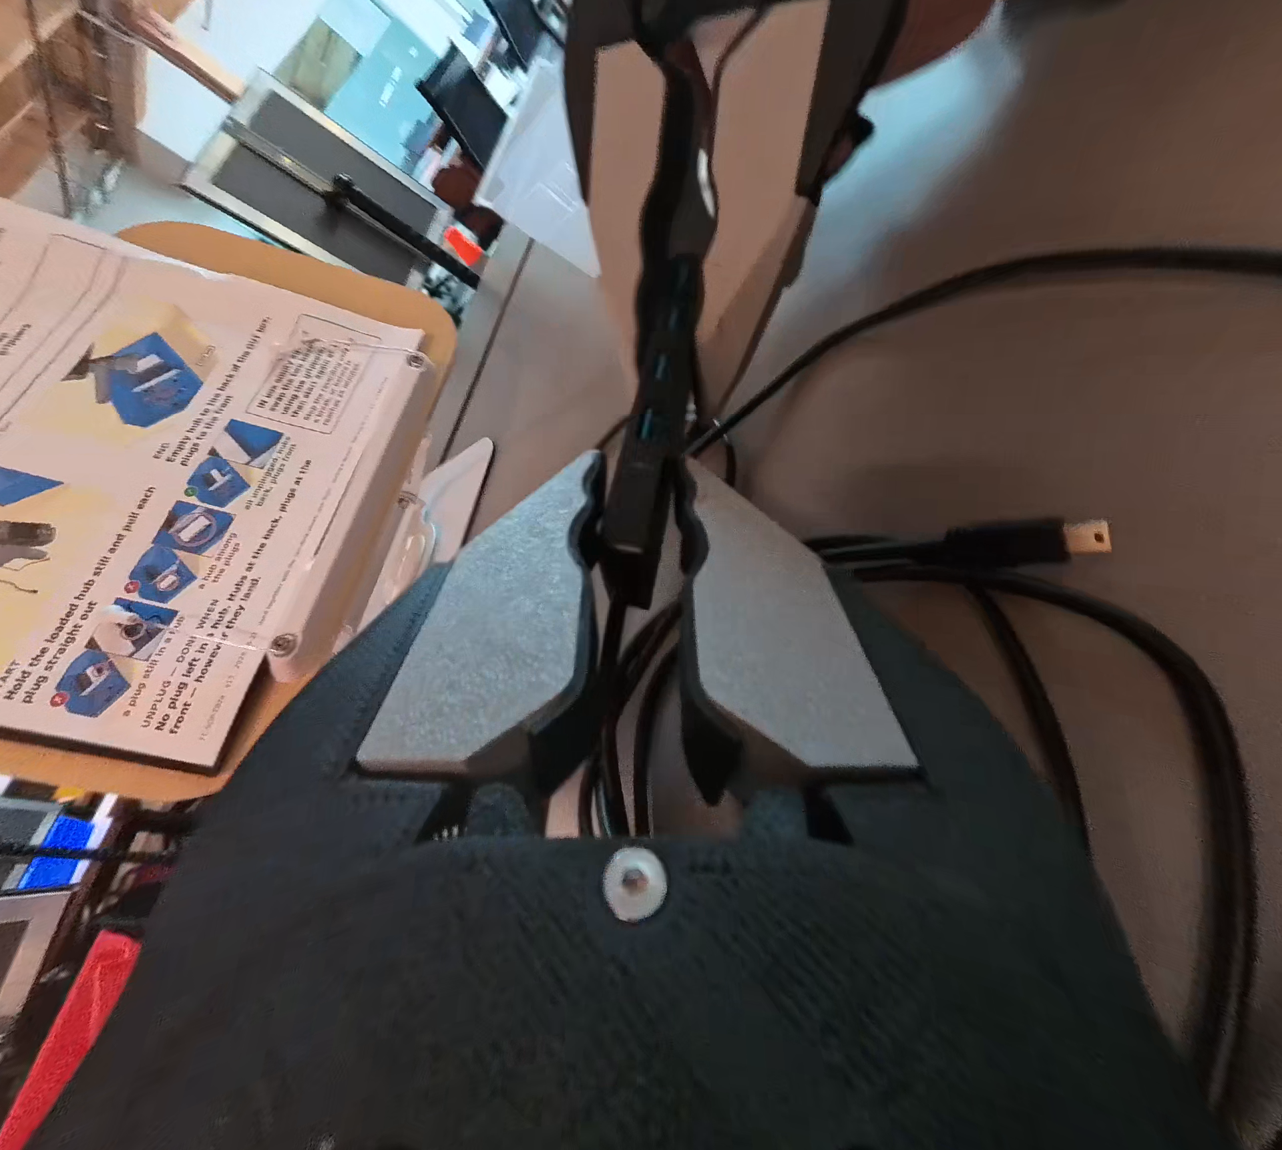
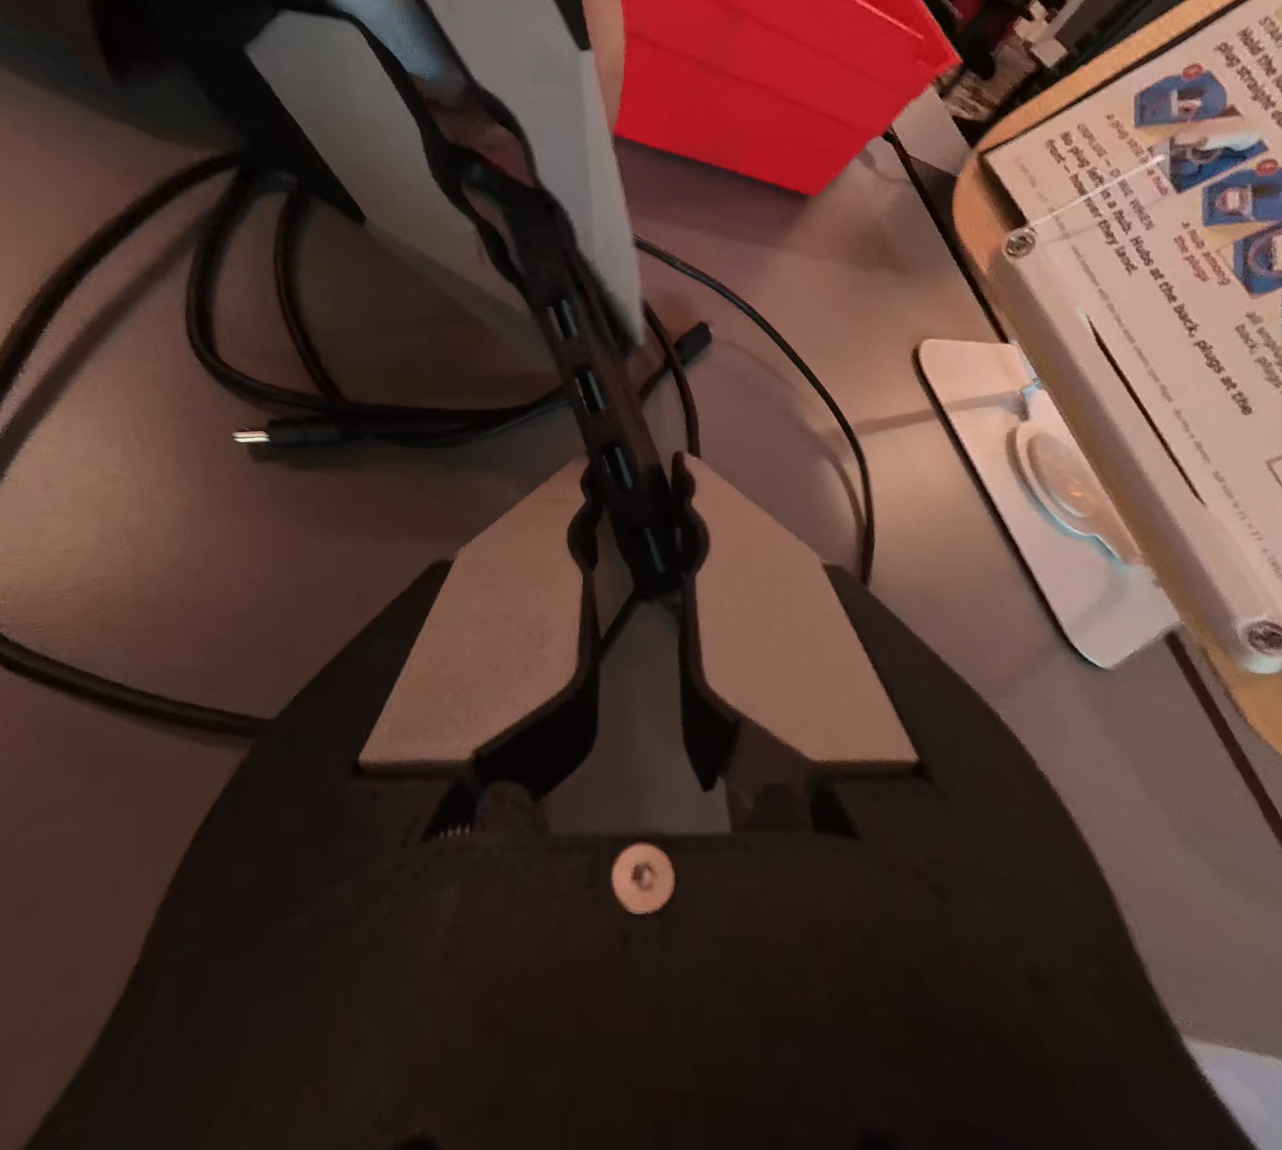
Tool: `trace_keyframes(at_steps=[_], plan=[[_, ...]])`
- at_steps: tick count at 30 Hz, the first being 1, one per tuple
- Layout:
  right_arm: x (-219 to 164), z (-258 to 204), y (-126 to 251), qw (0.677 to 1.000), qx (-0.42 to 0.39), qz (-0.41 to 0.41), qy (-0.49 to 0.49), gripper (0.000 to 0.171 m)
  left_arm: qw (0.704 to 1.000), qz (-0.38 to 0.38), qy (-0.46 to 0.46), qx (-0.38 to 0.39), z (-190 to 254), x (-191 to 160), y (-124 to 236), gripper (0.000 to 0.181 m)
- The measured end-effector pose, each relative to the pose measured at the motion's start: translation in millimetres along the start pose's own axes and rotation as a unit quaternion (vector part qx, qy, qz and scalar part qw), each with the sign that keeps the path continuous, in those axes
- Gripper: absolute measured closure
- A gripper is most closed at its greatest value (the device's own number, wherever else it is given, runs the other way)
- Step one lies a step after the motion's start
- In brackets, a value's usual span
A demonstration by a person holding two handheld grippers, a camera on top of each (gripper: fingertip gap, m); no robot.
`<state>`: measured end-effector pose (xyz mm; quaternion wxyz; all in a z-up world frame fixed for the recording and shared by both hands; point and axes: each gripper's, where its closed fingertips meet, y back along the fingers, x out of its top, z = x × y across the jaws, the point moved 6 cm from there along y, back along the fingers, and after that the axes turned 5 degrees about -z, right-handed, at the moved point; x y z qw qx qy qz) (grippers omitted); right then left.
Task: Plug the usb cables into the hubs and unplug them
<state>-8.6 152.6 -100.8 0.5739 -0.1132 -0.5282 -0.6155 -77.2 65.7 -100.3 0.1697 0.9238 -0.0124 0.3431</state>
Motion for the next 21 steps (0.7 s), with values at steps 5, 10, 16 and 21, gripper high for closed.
trace_keyframes(at_steps=[5, 10, 16, 21], plan=[[5.3, 7.6, 3.3, 0.998, 0.031, 0.041, -0.035, 0.155, 0.999, 0.026, 0.02, -0.007, -3.8, 10.1, 4.7, 0.17], [2.9, 28.2, -0.6, 0.993, -0.026, 0.022, -0.112, 0.138, 0.999, -0.025, -0.012, 0.047, -13.9, 7.9, 3.7, 0.171], [11.3, 14.6, 24.4, 0.975, 0.044, 0.076, -0.203, 0.134, 0.979, -0.042, 0.043, 0.196, -55.7, -4.7, 26.5, 0.172], [39.3, -76.7, 14.3, 0.948, 0.224, 0.053, -0.219, 0.115, 0.973, -0.046, 0.051, 0.22, -61.5, -10.0, 28.4, 0.172]])
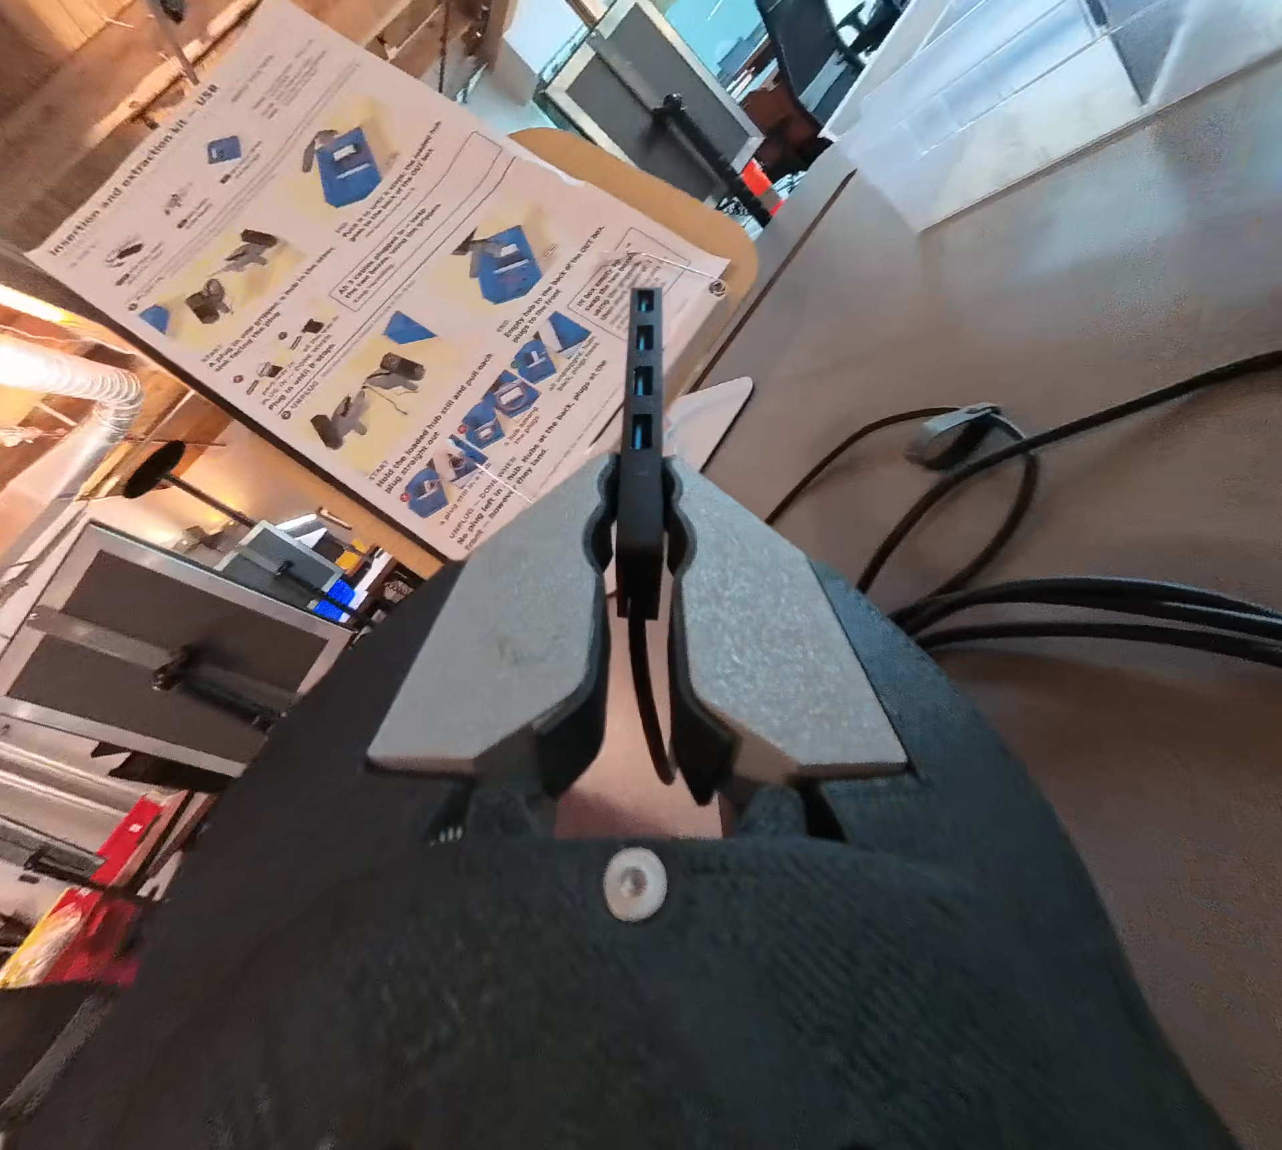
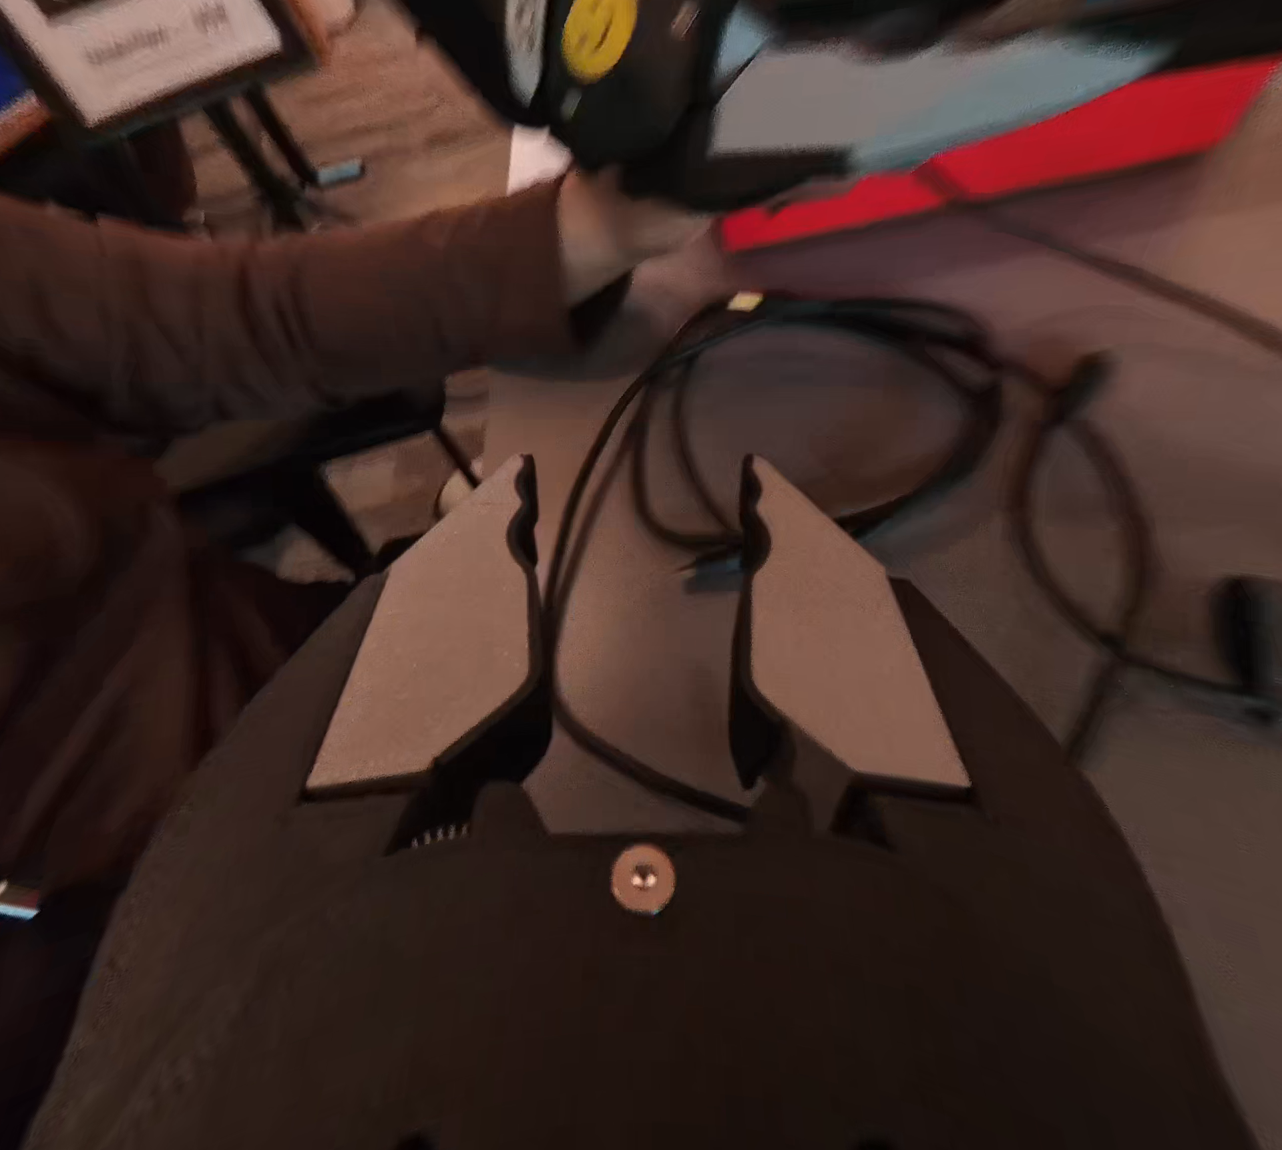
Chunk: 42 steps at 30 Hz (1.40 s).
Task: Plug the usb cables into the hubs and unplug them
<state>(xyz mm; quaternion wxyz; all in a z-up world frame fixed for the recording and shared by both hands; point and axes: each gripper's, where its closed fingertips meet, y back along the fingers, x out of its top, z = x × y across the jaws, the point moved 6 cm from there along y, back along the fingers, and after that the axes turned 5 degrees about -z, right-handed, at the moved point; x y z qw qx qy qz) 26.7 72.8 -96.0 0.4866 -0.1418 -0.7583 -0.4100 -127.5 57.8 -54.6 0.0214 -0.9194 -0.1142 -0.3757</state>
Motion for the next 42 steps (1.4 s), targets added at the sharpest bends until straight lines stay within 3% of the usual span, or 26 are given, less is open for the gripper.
trace_keyframes(at_steps=[5, 7, 11, 16, 21, 26, 29, 36, 42], plan=[[-40.7, -15.6, -24.2, 0.984, -0.087, -0.155, 0.026, 0.131, 0.999, -0.014, -0.025, 0.023, -1.0, -1.5, -1.0, 0.172], [-44.8, -12.5, -9.7, 0.979, -0.096, -0.179, 0.006, 0.152, 0.999, -0.02, -0.025, 0.031, -4.0, -3.1, -0.9, 0.172], [-59.0, 17.1, 35.9, 0.956, -0.185, -0.226, -0.011, 0.146, 0.999, -0.026, -0.016, 0.029, -5.6, -5.5, -1.5, 0.172], [-77.4, 50.0, 82.3, 0.924, -0.246, -0.257, -0.136, 0.144, 0.998, -0.043, -0.037, 0.019, -0.7, -11.2, -5.0, 0.172], [-66.1, 56.2, 97.2, 0.906, -0.311, -0.247, -0.147, 0.143, 0.998, -0.049, -0.033, 0.03, -2.5, -14.1, -4.8, 0.172], [-24.4, 35.1, 65.7, 0.948, -0.225, -0.204, -0.095, 0.142, 0.998, -0.052, -0.03, 0.027, -1.9, -17.1, -7.0, 0.172], [2.3, 32.5, 36.7, 0.971, -0.159, -0.176, -0.027, 0.129, 0.998, -0.041, -0.031, 0.021, -0.6, -16.4, -6.8, 0.172], [40.9, 64.2, -26.0, 0.989, -0.053, -0.106, 0.087, 0.12, 0.997, -0.056, -0.038, 0.02, 1.3, -22.5, -9.4, 0.172], [42.6, 81.8, -71.8, 0.973, -0.036, -0.153, 0.169, 0.108, 0.998, -0.055, 0.002, 0.023, -5.7, -26.2, -11.6, 0.172]])
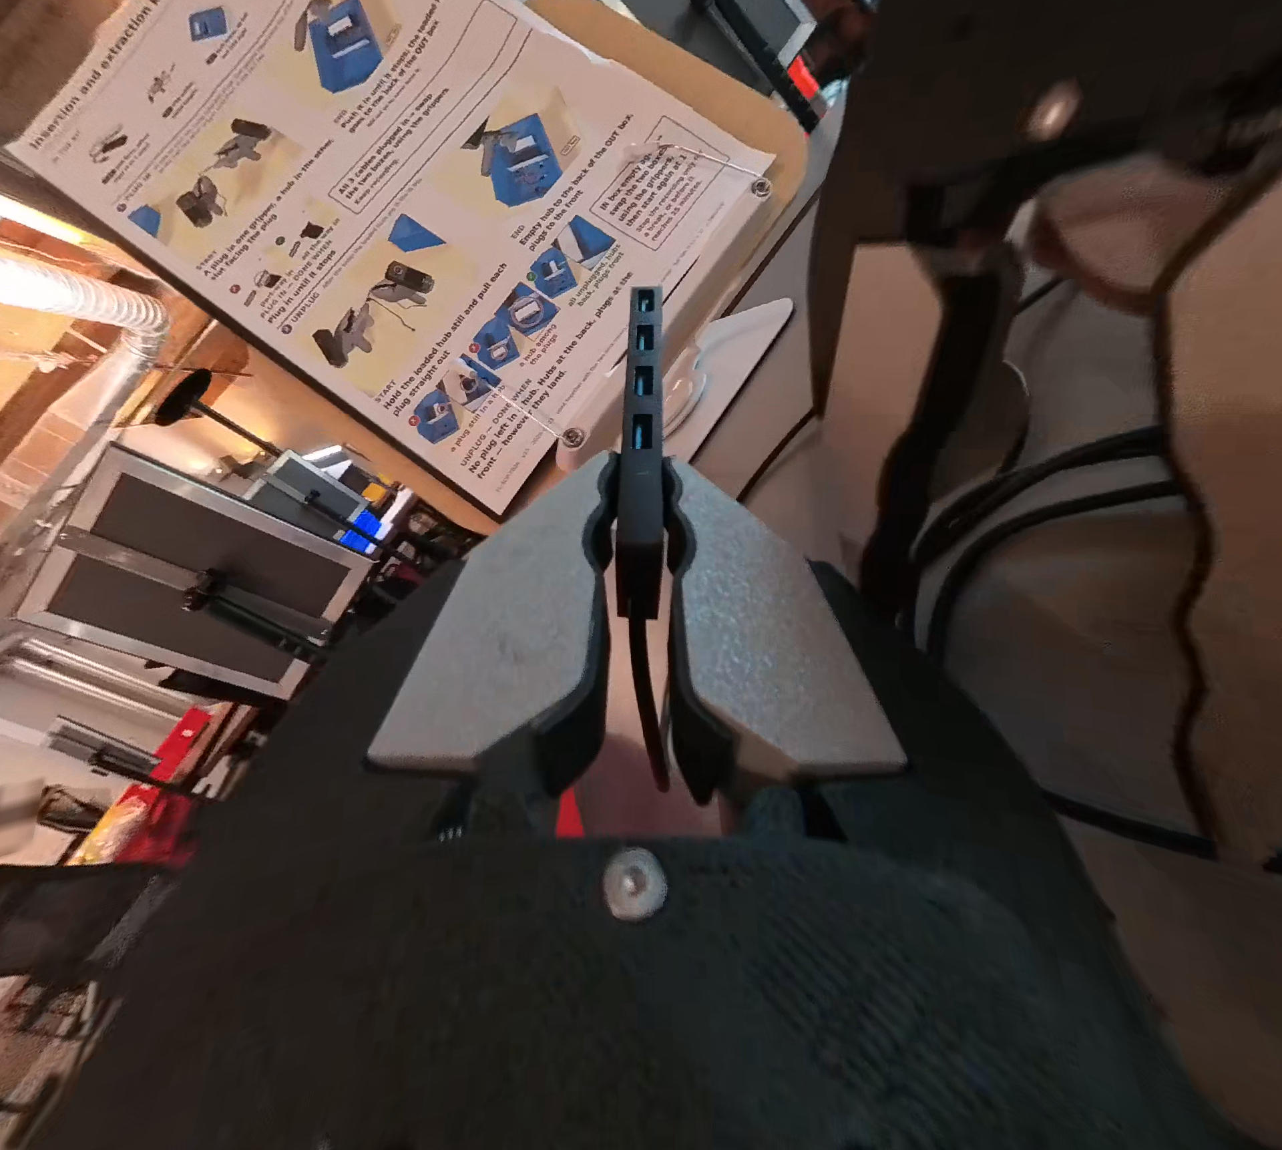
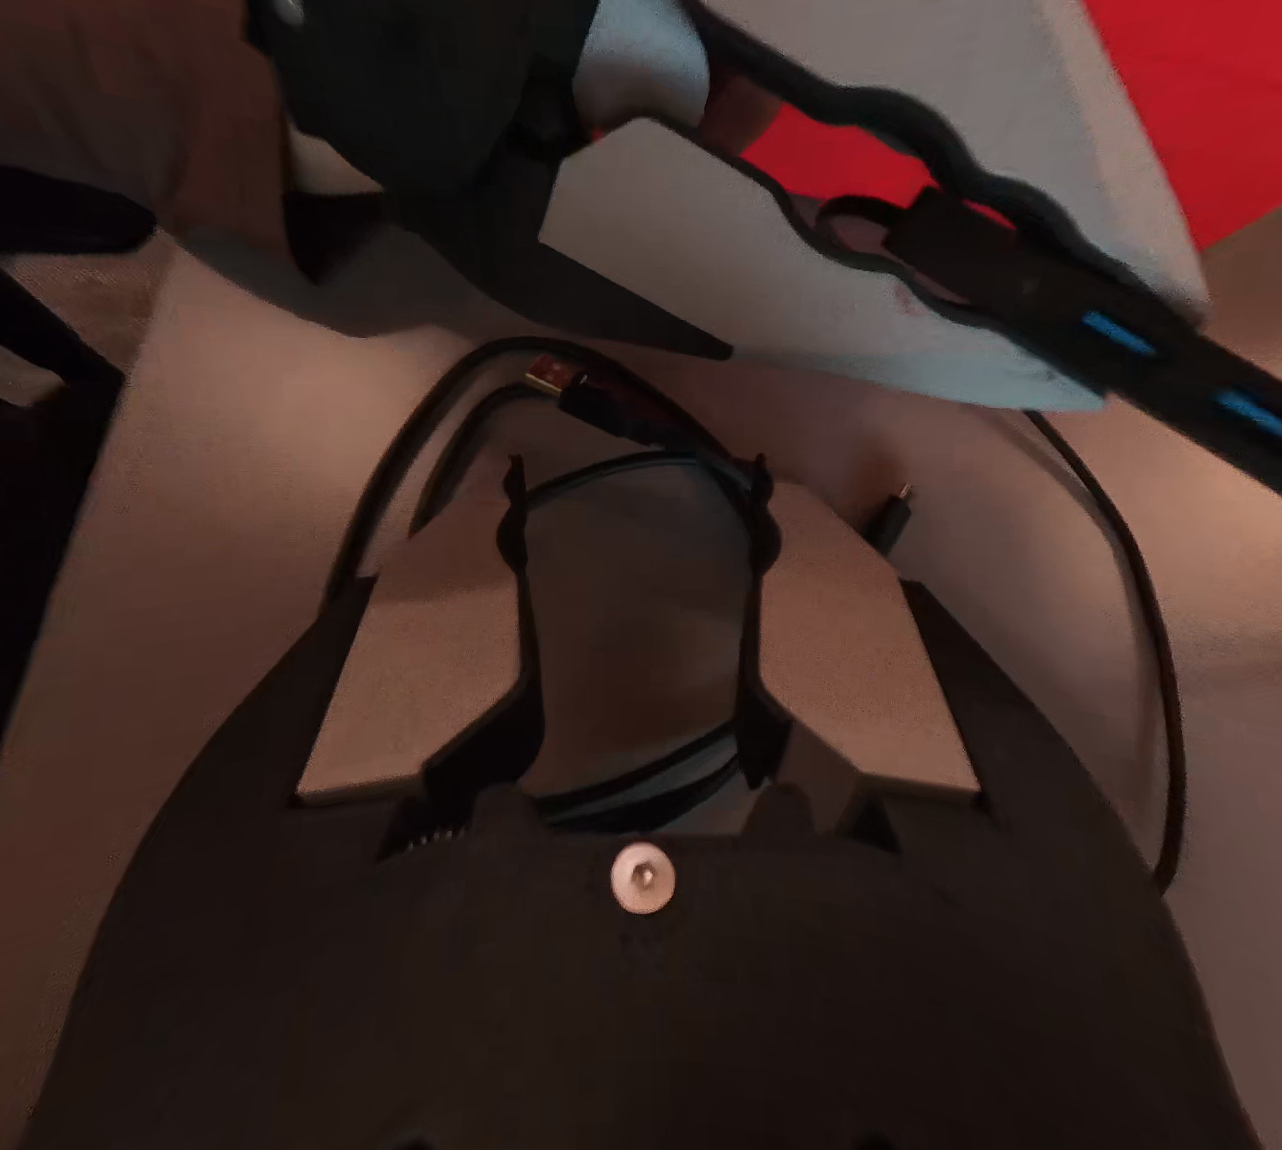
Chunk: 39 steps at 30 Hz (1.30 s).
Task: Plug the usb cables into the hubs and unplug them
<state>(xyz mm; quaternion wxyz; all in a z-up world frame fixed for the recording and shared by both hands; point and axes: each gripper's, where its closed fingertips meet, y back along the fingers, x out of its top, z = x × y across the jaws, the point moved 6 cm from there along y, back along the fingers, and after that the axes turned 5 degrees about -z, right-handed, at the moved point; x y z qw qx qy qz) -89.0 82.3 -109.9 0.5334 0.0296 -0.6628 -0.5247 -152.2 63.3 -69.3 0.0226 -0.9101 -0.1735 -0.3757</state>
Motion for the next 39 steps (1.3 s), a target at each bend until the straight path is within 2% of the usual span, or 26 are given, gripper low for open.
trace_keyframes(at_steps=[2, 7, 10, 14, 20, 23, 31, 34, 39], plan=[[2.6, 3.7, -9.9, 1.0, -0.003, -0.011, 0.015, 0.108, 1.0, -0.001, 0.005, 0.002, -1.8, -1.6, -0.5, 0.172], [3.4, 4.2, -23.3, 0.999, -0.004, -0.029, 0.024, 0.146, 1.0, 0.0, 0.003, -0.002, -2.0, -3.7, -0.8, 0.172], [-6.7, 8.2, -12.7, 0.996, -0.06, -0.063, 0.008, 0.154, 1.0, 0.001, 0.003, 0.003, -3.3, -3.9, 0.8, 0.172], [-30.1, 9.7, 21.5, 0.986, -0.136, -0.089, -0.041, 0.155, 1.0, 0.007, -0.003, 0.006, -3.1, -3.4, 2.6, 0.172], [-72.2, 26.9, 74.2, 0.957, -0.233, -0.021, -0.174, 0.157, 0.999, 0.004, -0.042, -0.005, 9.3, -2.4, 0.6, 0.172], [-87.2, 37.2, 89.5, 0.94, -0.271, 0.0, -0.206, 0.159, 0.997, -0.002, -0.07, -0.012, 17.2, -1.7, -2.1, 0.172], [-101.3, 42.6, 75.0, 0.944, -0.229, -0.014, -0.237, 0.157, 0.992, -0.005, -0.12, -0.028, 34.9, 2.9, -5.6, 0.172], [-103.0, 40.7, 73.0, 0.946, -0.23, -0.025, -0.225, 0.156, 0.991, 0.02, -0.117, -0.07, 43.0, 5.4, -2.3, 0.172], [-94.7, 36.0, 79.4, 0.954, -0.226, -0.004, -0.199, 0.139, 0.991, 0.025, -0.11, -0.07, 40.4, 4.8, -0.1, 0.172]])
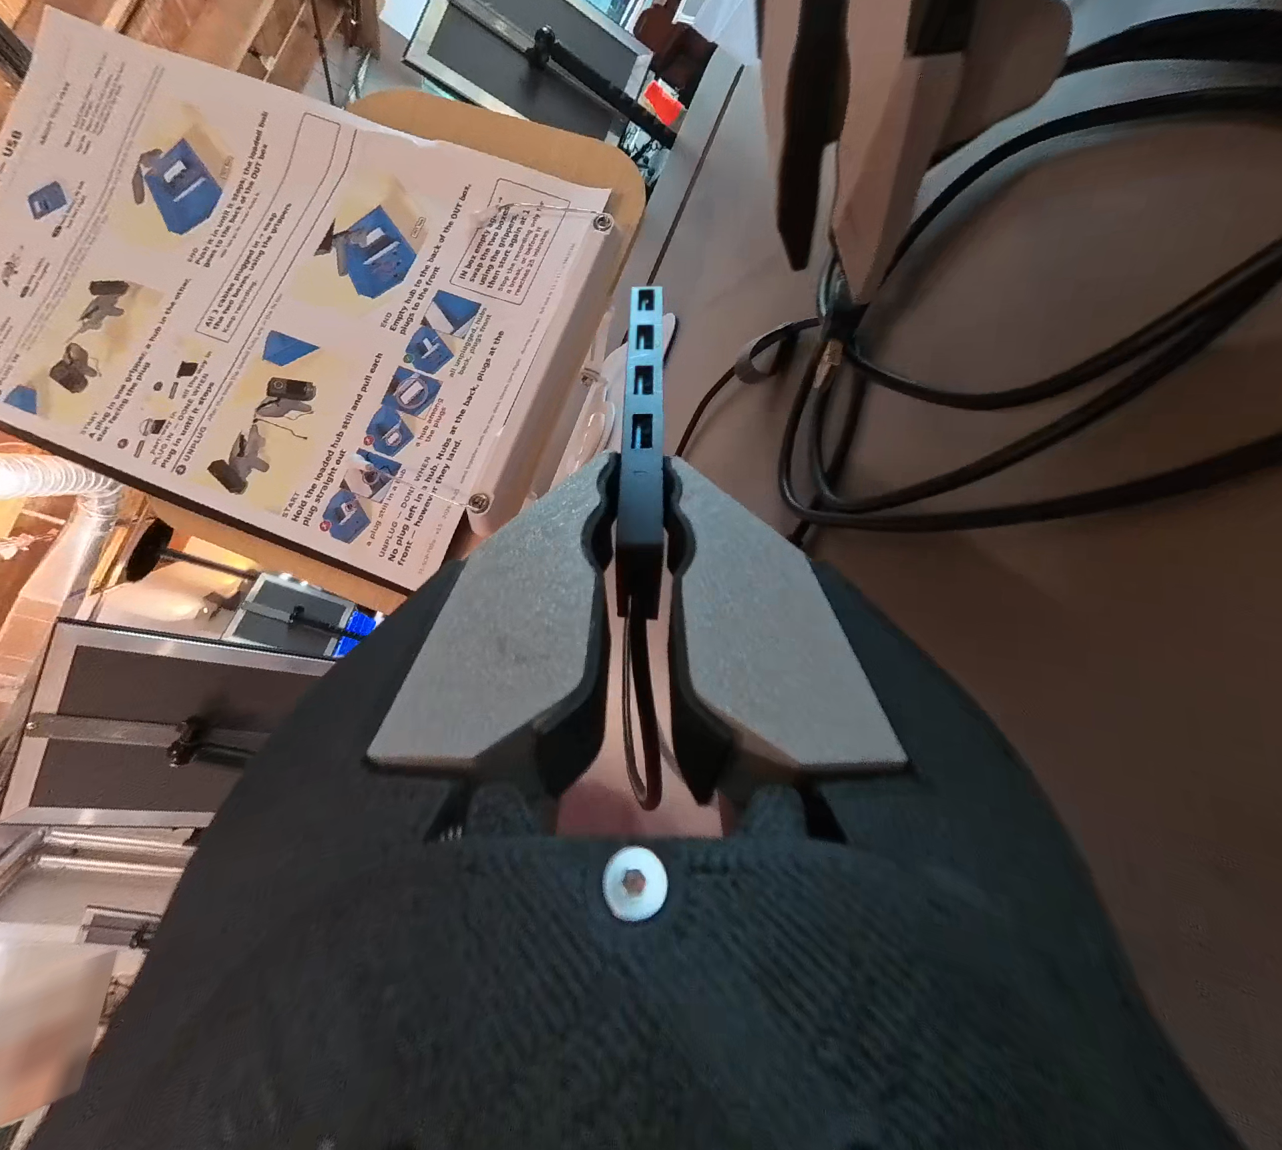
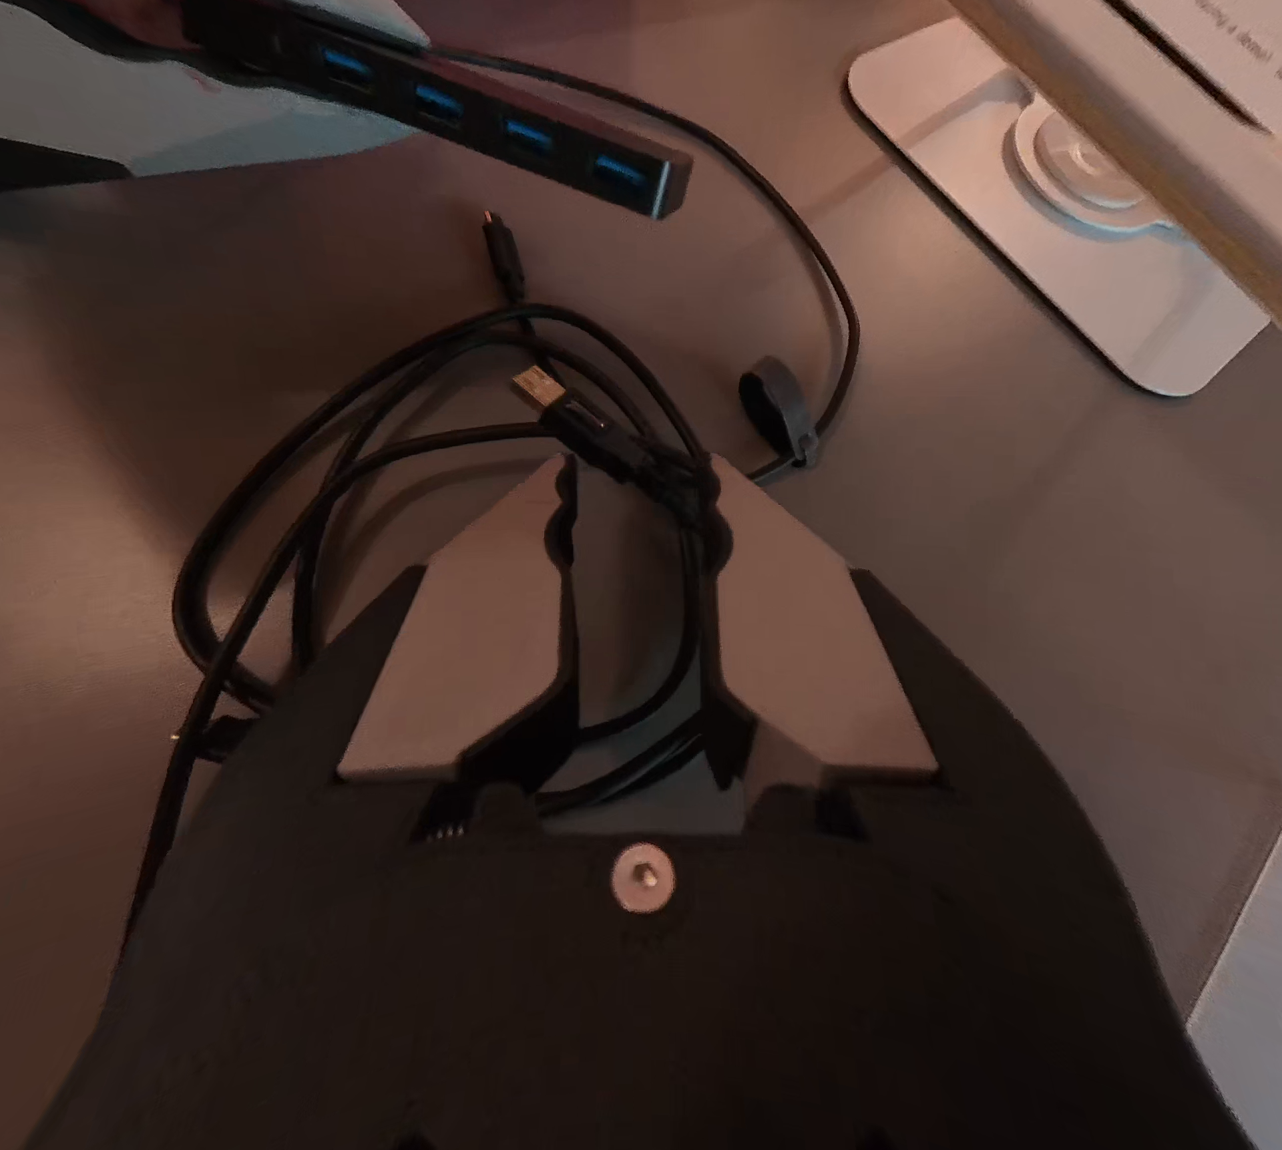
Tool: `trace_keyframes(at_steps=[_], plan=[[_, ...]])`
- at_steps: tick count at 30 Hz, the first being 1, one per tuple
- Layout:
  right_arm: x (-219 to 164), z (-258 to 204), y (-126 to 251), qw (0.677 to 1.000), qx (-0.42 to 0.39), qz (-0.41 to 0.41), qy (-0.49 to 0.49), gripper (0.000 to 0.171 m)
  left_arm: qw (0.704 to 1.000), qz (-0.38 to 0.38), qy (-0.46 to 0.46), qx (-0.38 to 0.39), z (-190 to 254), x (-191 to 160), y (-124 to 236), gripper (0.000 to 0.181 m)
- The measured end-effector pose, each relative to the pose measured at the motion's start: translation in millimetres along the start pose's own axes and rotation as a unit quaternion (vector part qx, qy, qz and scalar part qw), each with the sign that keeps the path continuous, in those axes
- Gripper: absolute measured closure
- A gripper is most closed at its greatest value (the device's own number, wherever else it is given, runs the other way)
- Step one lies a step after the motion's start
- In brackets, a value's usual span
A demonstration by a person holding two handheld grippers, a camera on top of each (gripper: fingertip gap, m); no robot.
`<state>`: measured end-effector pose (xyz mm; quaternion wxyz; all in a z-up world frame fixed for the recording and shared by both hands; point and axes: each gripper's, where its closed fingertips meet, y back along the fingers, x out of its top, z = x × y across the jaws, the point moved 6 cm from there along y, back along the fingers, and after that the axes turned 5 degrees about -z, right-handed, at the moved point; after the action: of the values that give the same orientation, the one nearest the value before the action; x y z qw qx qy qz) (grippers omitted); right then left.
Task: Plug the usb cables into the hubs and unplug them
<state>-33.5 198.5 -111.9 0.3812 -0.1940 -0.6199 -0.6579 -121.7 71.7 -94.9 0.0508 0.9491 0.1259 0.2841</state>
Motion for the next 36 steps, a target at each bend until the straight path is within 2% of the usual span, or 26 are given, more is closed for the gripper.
trace_keyframes(at_steps=[6, 11, 15, 16, 18, 20, 23, 25, 32, 36], plan=[[14.3, -8.9, 11.2, 0.997, 0.008, 0.063, 0.037, 0.111, 0.998, 0.047, -0.008, -0.028, 4.1, 8.0, 9.0, 0.172], [18.9, -18.7, 10.6, 0.992, -0.042, 0.066, 0.097, 0.115, 0.992, 0.079, 0.026, -0.097, 10.5, 14.0, 16.3, 0.172], [19.8, -28.2, 10.1, 0.985, -0.055, 0.068, 0.15, 0.112, 0.99, 0.072, 0.0, -0.12, 18.7, 14.9, 16.7, 0.172], [20.4, -31.1, 11.4, 0.98, -0.065, 0.074, 0.172, 0.113, 0.991, 0.062, -0.017, -0.115, 20.1, 14.1, 16.0, 0.172], [21.4, -37.6, 13.0, 0.966, -0.099, 0.087, 0.222, 0.13, 0.992, 0.055, -0.038, -0.109, 21.6, 15.5, 15.9, 0.172], [22.8, -46.2, 11.4, 0.95, -0.129, 0.089, 0.269, 0.138, 0.991, 0.05, -0.054, -0.108, 22.6, 18.6, 16.7, 0.172], [22.0, -56.6, 4.2, 0.933, -0.153, 0.068, 0.317, 0.153, 0.99, 0.028, -0.111, -0.087, 25.6, 21.7, 16.4, 0.172], [21.9, -57.6, 1.9, 0.92, -0.18, 0.059, 0.343, 0.157, 0.988, 0.018, -0.132, -0.074, 26.4, 24.3, 16.7, 0.172], [21.0, -55.7, 7.5, 0.867, -0.194, 0.127, 0.441, 0.162, 0.991, 0.08, -0.041, -0.099, 20.8, 27.7, 21.7, 0.17], [19.4, -52.3, 11.5, 0.876, -0.175, 0.144, 0.425, 0.163, 0.993, 0.086, -0.024, -0.08, 12.6, 23.8, 25.6, 0.168]])
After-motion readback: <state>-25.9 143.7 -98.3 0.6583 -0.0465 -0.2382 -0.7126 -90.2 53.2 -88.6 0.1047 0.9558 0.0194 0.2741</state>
